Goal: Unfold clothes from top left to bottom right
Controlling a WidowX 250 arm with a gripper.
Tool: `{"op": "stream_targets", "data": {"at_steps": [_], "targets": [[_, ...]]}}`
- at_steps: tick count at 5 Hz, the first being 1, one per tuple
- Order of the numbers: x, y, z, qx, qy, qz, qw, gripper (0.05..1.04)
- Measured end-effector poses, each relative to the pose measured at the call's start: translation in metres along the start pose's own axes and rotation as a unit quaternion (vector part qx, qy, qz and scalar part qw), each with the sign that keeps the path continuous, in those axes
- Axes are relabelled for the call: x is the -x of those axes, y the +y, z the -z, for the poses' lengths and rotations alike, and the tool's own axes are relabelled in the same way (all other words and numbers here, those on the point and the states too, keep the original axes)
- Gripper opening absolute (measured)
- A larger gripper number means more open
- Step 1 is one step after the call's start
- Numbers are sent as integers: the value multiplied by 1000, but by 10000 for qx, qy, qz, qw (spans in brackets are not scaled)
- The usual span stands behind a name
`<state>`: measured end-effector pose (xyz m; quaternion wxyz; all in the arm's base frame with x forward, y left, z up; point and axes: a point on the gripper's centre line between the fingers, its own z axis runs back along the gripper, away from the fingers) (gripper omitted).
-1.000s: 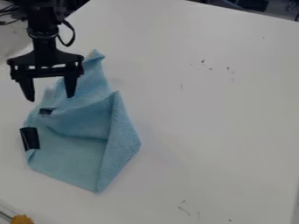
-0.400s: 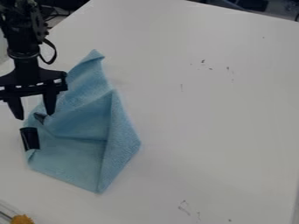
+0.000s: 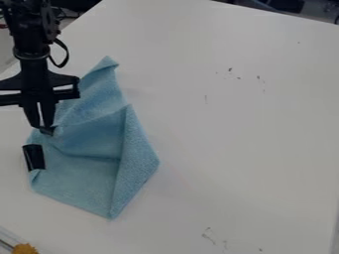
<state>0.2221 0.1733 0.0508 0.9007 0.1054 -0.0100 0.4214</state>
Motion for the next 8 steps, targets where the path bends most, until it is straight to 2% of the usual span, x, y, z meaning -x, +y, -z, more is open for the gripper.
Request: {"op": "stream_targets", "data": {"at_steps": [1, 2, 3, 4, 5, 6, 7, 8], "targets": [[-2, -3, 0, -24, 1, 25, 10000, 90], [-4, -8, -2, -12, -121, 42, 9999, 249], [-18, -17, -15, 13, -371, 172, 9992, 518], [-14, -20, -7, 11, -193, 196, 9996, 826], [-10, -11, 1, 74, -94, 3, 9999, 1012], [-6, -6, 9, 91, 22, -56, 9999, 1009], [-5, -2, 18, 115, 124, -97, 9998, 952], [-4, -3, 22, 116, 174, -26, 9998, 668]]}}
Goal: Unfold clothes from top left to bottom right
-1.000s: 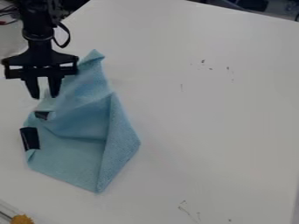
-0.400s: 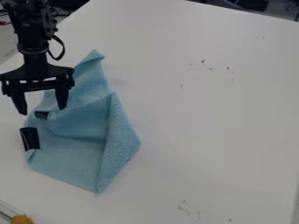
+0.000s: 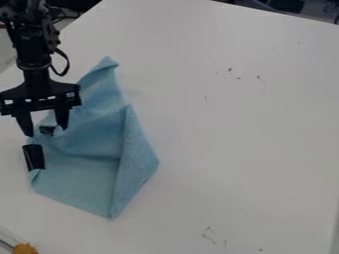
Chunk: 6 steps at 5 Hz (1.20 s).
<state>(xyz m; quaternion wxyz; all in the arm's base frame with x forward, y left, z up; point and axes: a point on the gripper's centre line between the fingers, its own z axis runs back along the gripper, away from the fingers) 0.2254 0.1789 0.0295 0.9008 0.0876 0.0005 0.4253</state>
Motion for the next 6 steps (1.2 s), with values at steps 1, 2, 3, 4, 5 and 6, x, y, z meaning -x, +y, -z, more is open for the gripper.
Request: {"op": "stream_targets", "data": {"at_steps": [1, 2, 3, 4, 5, 6], "targets": [[0, 1, -1, -42, 38, 49, 10000, 363], [0, -2, -3, -133, 22, 104, 9999, 157], [-3, -12, -15, -171, -173, 277, 9993, 67], [-7, -28, -39, -133, -484, 469, 9976, 58], [-4, -57, -66, 83, -709, 802, 9942, 58], [11, -90, -83, 463, -770, 1121, 9896, 58]]}}
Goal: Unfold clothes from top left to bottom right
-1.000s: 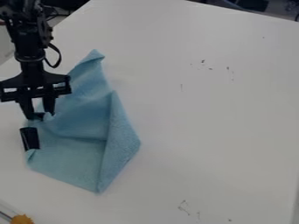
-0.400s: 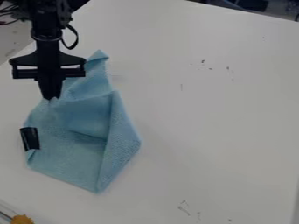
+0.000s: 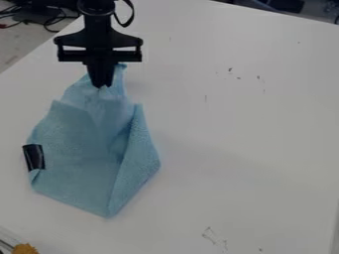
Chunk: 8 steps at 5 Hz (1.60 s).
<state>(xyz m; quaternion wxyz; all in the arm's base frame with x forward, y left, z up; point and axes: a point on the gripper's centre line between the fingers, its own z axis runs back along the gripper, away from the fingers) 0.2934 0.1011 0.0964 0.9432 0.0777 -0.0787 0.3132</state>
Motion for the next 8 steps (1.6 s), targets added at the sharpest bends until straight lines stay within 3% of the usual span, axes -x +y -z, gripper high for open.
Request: {"op": "stream_targets", "data": {"at_steps": [1, 2, 3, 5, 6, 8], "targets": [[5, -36, -5, 490, -116, -26, 9987, 58], [12, -63, -9, 815, -186, -34, 9965, 58], [15, -89, -3, 976, -172, 47, 9951, 58], [10, -137, 5, 1146, -184, 402, 9924, 58], [13, -142, 14, 1082, -134, 423, 9931, 58], [9, -150, 18, 1268, -397, 375, 9904, 58]]}}
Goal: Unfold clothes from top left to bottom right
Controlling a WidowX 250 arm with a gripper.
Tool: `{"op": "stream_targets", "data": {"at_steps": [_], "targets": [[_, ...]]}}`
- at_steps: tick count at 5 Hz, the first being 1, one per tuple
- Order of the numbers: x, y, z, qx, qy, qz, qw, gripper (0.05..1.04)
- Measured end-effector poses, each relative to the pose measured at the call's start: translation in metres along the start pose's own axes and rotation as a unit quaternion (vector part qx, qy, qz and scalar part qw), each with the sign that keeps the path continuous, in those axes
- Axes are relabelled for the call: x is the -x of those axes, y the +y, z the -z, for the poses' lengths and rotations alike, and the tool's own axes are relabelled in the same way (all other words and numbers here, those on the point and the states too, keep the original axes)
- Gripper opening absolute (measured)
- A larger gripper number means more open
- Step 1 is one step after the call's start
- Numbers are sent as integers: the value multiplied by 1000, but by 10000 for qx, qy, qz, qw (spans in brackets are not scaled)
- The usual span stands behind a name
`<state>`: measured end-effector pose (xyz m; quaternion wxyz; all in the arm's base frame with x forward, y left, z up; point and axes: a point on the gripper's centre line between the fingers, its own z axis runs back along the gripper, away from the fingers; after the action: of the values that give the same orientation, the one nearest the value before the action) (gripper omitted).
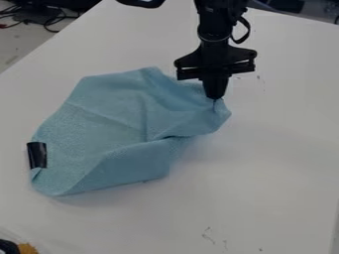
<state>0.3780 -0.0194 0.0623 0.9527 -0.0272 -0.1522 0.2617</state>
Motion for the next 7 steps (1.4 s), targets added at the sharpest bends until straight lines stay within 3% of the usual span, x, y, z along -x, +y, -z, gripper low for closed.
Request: {"op": "stream_targets", "data": {"at_steps": [2, 5, 6, 7], "targets": [[-10, -13, 14, 43, -109, 260, 9996, 58], [-21, -25, 24, -169, 286, 794, 9963, 71], [-20, -24, 24, -193, 334, 841, 9957, 214], [-21, -25, 23, -251, 415, 806, 9956, 465]]}}
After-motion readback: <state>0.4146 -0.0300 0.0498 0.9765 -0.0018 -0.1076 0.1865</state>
